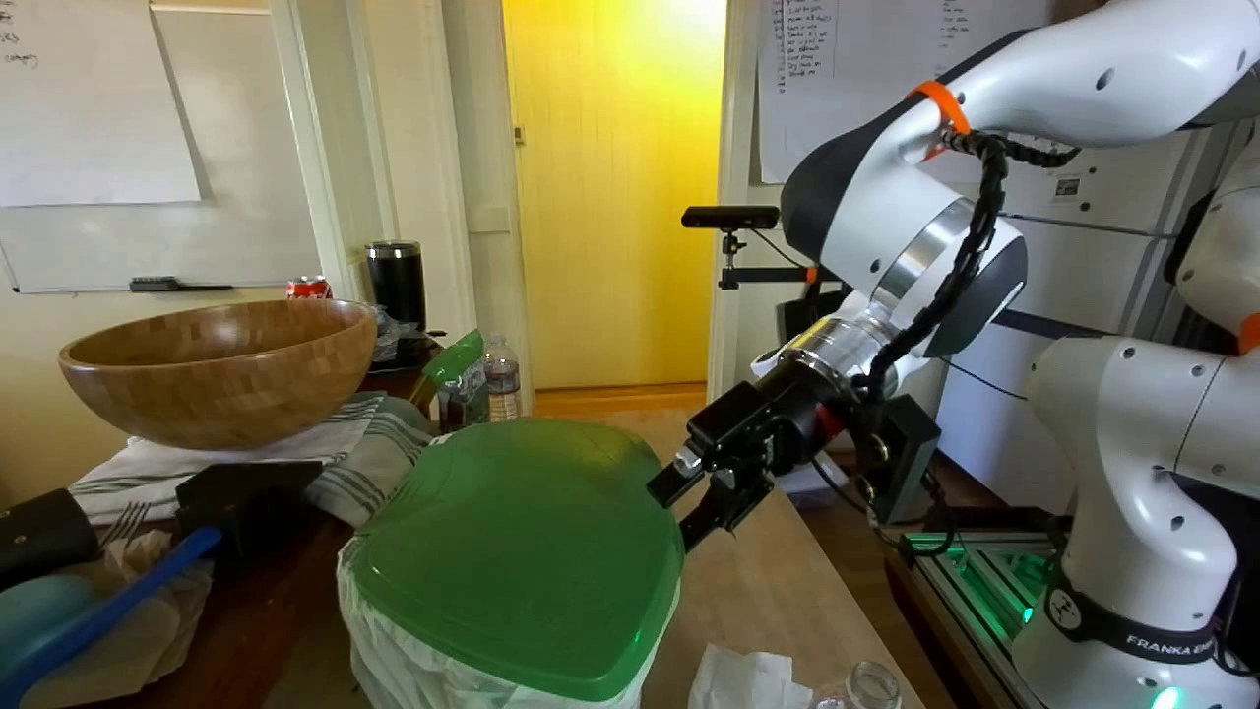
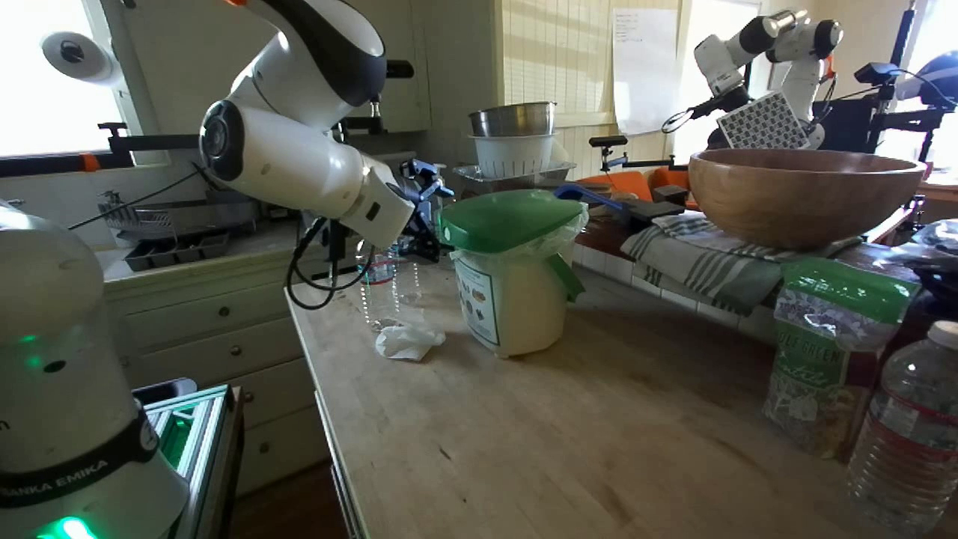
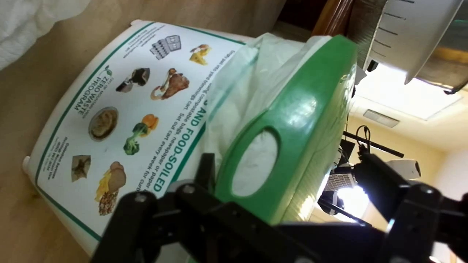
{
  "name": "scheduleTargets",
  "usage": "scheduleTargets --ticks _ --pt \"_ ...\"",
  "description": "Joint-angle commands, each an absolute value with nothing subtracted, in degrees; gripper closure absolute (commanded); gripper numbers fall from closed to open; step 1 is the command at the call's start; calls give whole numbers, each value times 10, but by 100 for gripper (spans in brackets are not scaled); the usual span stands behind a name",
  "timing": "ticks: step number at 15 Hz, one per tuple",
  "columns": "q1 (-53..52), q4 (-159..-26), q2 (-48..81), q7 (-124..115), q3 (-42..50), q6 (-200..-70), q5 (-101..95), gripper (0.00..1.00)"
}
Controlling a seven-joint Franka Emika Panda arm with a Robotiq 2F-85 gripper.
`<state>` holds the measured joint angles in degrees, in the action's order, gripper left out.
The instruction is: Open the white and green bin.
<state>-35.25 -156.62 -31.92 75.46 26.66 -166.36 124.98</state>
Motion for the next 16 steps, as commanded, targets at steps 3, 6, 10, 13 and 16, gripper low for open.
scheduleTargets --ticks 3,6,10,13,16 --pt "-338 -1564 -325 778 254 -1655 1274 0" --pt "-341 -1567 -328 770 243 -1665 1274 0" --pt "-341 -1571 -332 766 227 -1671 1283 0" --pt "-339 -1567 -323 758 215 -1692 1296 0" --pt "-338 -1568 -326 761 212 -1686 1303 0"
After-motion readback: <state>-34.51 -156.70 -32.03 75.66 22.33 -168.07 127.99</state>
